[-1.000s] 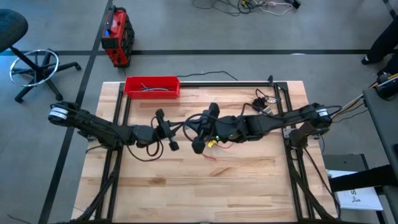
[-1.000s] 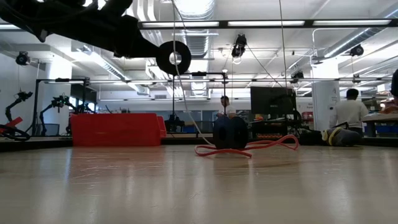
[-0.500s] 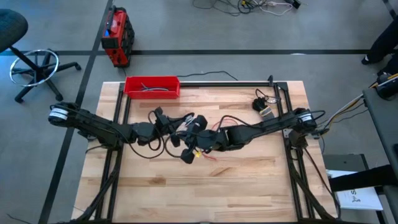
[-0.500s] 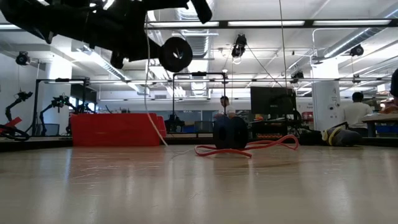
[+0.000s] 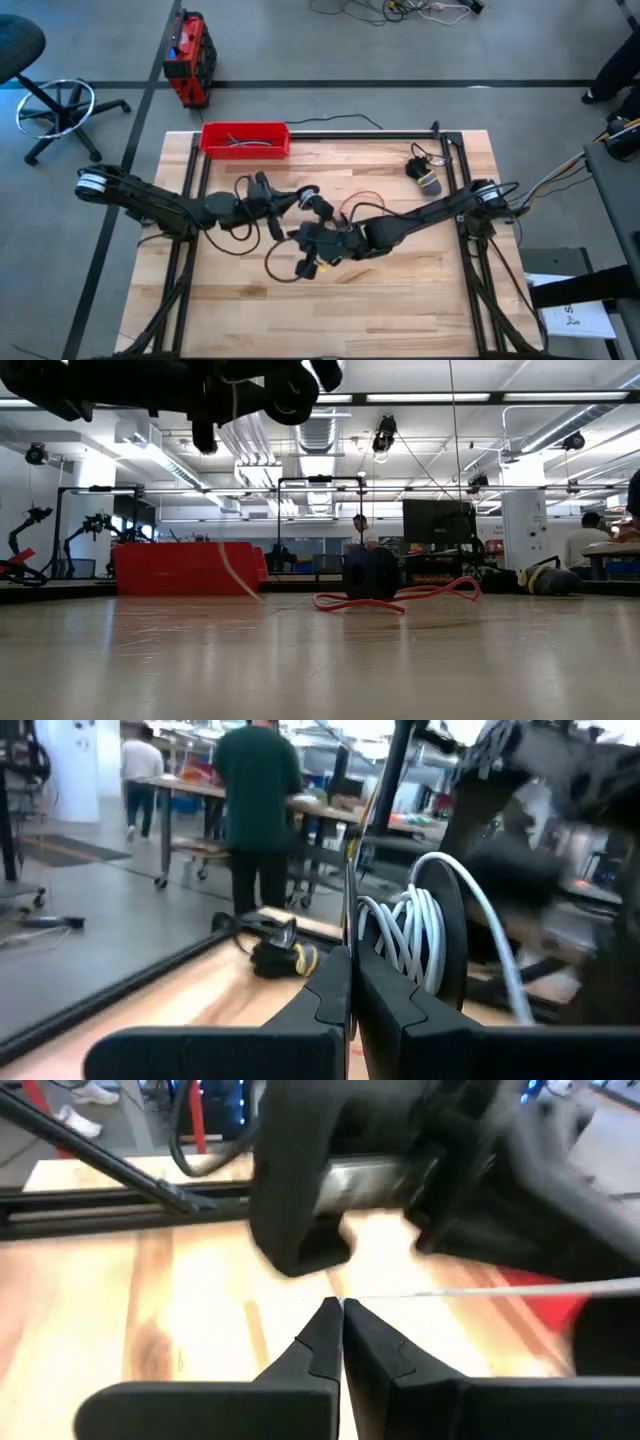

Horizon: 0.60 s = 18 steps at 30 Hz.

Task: Coil cords
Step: Coil the white wire onto the black spool

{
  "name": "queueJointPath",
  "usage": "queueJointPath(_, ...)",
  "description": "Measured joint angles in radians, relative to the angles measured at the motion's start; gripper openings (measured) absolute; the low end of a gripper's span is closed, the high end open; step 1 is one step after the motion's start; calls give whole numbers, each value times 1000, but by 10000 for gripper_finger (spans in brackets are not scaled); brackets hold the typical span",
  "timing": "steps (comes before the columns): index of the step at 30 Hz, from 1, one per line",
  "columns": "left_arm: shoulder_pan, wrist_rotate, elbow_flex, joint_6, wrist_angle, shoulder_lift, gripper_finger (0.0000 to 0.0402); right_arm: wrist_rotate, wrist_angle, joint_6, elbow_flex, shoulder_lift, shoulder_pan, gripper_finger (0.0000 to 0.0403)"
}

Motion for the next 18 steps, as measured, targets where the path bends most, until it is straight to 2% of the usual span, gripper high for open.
queueJointPath(4,-1,82,-7,24,7,7,0,4,24,-20,4,-15,8,0)
queueJointPath(10,-1,136,-7,-23,57,4,0,10,14,-15,-1,-6,7,0)
queueJointPath(18,-2,156,-7,4,56,7,0,12,21,-37,9,-7,7,0)
